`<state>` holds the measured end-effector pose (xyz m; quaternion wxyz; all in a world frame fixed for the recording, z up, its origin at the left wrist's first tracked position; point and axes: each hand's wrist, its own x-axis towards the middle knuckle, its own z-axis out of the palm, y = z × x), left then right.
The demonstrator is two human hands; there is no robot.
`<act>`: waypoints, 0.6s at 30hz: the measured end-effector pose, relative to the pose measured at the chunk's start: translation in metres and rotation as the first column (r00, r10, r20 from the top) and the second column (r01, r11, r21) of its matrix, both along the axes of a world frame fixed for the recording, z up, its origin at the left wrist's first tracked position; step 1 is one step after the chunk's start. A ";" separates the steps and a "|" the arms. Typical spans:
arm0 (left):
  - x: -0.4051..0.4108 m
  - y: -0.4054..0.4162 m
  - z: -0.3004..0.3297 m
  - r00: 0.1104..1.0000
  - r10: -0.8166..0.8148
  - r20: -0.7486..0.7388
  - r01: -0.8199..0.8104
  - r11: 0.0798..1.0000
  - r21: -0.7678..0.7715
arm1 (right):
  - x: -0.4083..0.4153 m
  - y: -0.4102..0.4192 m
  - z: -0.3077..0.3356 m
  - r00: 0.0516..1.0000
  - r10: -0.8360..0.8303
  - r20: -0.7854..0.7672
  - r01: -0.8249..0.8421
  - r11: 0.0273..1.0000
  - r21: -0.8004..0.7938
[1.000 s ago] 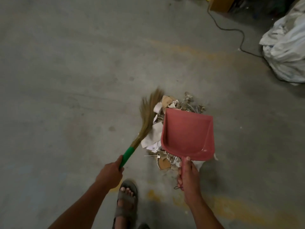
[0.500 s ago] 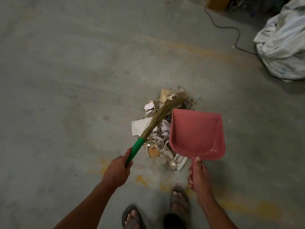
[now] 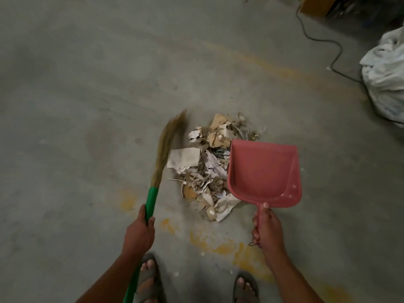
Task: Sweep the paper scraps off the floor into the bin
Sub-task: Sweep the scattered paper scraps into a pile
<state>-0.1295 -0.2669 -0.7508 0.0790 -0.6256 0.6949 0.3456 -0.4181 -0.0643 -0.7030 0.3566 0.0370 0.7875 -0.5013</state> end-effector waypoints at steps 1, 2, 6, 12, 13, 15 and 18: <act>0.001 0.009 -0.006 0.998 0.025 0.051 -0.027 0.999 0.024 | -0.010 0.008 0.000 1.000 0.018 0.001 -0.018 1.000 0.004; 0.003 0.019 -0.013 0.995 0.038 0.095 -0.043 0.997 0.057 | -0.019 0.016 0.000 0.999 0.035 0.001 -0.035 0.999 0.012; -0.009 0.066 -0.030 0.990 0.025 0.136 -0.047 0.986 0.161 | -0.054 0.053 -0.007 0.995 0.101 -0.010 -0.100 0.994 0.044; -0.056 0.110 -0.040 0.999 -0.014 0.030 0.012 0.997 0.079 | -0.068 0.099 -0.021 0.992 0.125 0.006 -0.125 0.990 0.061; -0.063 0.116 -0.039 1.000 -0.015 0.012 0.015 0.998 0.058 | -0.066 0.105 -0.022 0.992 0.129 0.011 -0.130 0.990 0.056; -0.072 0.127 -0.034 1.000 -0.011 -0.022 0.011 1.000 0.021 | -0.063 0.116 -0.022 0.992 0.127 0.015 -0.127 0.991 0.052; -0.079 0.145 -0.028 0.997 -0.020 -0.075 0.019 1.000 -0.014 | -0.059 0.127 -0.020 0.992 0.126 0.020 -0.127 0.991 0.051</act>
